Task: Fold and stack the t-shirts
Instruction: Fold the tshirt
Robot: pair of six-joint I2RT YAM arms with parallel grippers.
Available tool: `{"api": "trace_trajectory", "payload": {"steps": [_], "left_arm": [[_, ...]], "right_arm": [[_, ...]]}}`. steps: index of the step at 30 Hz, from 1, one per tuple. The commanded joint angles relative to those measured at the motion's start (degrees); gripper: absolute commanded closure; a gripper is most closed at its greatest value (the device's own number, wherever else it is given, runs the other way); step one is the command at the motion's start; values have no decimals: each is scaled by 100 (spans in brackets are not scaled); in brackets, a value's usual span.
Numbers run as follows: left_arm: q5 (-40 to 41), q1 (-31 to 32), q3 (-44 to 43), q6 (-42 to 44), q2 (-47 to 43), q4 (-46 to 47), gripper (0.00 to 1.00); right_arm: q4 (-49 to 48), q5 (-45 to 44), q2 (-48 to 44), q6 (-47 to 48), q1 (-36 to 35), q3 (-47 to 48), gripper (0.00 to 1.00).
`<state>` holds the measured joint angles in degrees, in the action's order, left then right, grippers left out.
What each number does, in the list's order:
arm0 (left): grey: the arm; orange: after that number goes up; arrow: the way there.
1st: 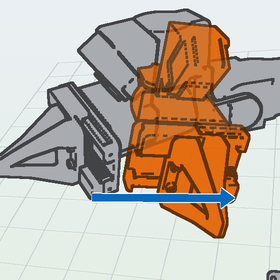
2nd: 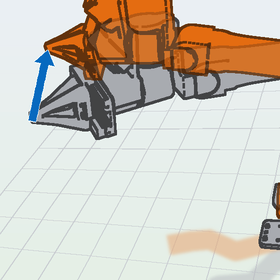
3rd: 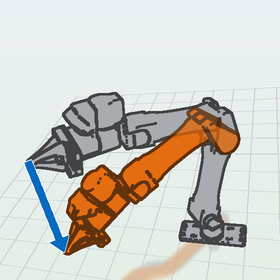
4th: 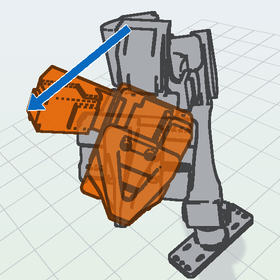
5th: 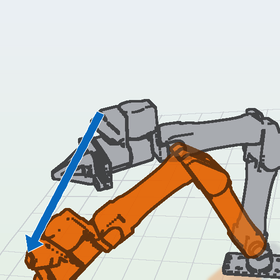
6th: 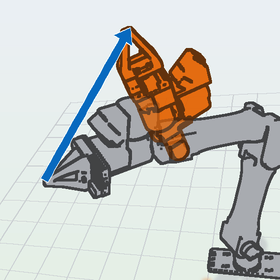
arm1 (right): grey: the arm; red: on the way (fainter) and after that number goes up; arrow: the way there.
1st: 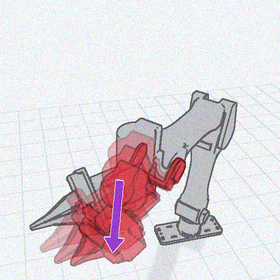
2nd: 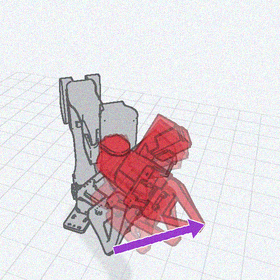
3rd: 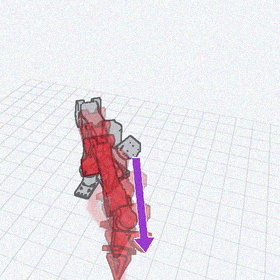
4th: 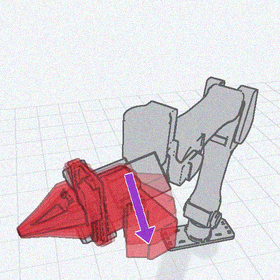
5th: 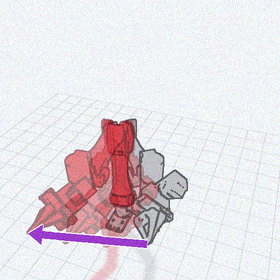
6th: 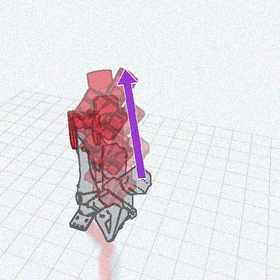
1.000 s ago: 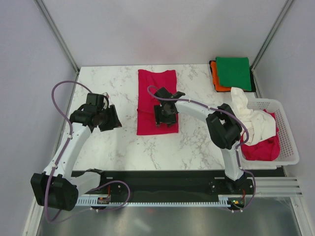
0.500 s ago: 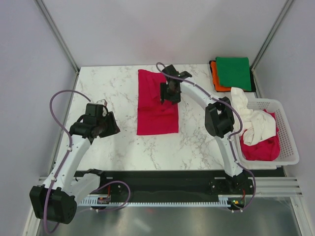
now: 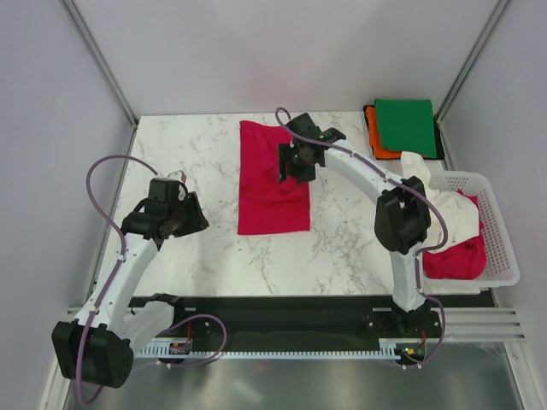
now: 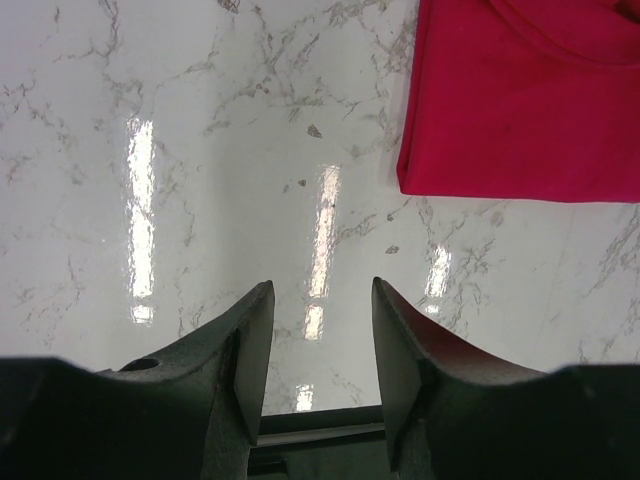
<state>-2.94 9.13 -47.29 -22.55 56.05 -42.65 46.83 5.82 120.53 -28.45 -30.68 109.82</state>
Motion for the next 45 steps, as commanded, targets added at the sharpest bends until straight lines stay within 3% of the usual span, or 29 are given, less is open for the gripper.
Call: {"api": "trace_trajectory", "payload": {"steps": [1, 8, 16, 20, 23, 27, 31, 34, 35, 40, 45], "left_arm": [[30, 2, -17, -48, 11, 249, 50], [83, 2, 9, -74, -121, 249, 50], [118, 2, 27, -83, -165, 249, 50], [118, 2, 27, -83, -165, 249, 50], [118, 2, 35, -83, -191, 249, 50], [118, 2, 35, -83, -165, 258, 50], [92, 2, 27, -83, -138, 258, 50], [-13, 1, 35, -48, -95, 284, 49], [-66, 2, 27, -31, -51, 301, 48], [-724, 2, 79, -74, 204, 555, 31], [-1349, 19, 368, -566, 643, 1100, 29]], "right_arm": [[-446, 94, -521, 32, -482, -662, 34], [-596, 156, -101, 6, -844, -1050, 35], [-499, 24, 576, 243, -826, -673, 34], [-411, 155, 858, 287, -459, -331, 34], [-333, 261, 1104, 191, 7, 248, 34], [-69, 244, 1595, 76, 483, 1792, 33], [28, 191, 1527, 32, 703, 2114, 33], [-86, 94, 913, 172, 721, 1264, 33], [-304, 86, 685, 190, 721, 530, 32], [-1446, 488, -1152, 15, 721, -2101, 30], [-1975, 1122, -2111, -380, 625, -4098, 30]]}}
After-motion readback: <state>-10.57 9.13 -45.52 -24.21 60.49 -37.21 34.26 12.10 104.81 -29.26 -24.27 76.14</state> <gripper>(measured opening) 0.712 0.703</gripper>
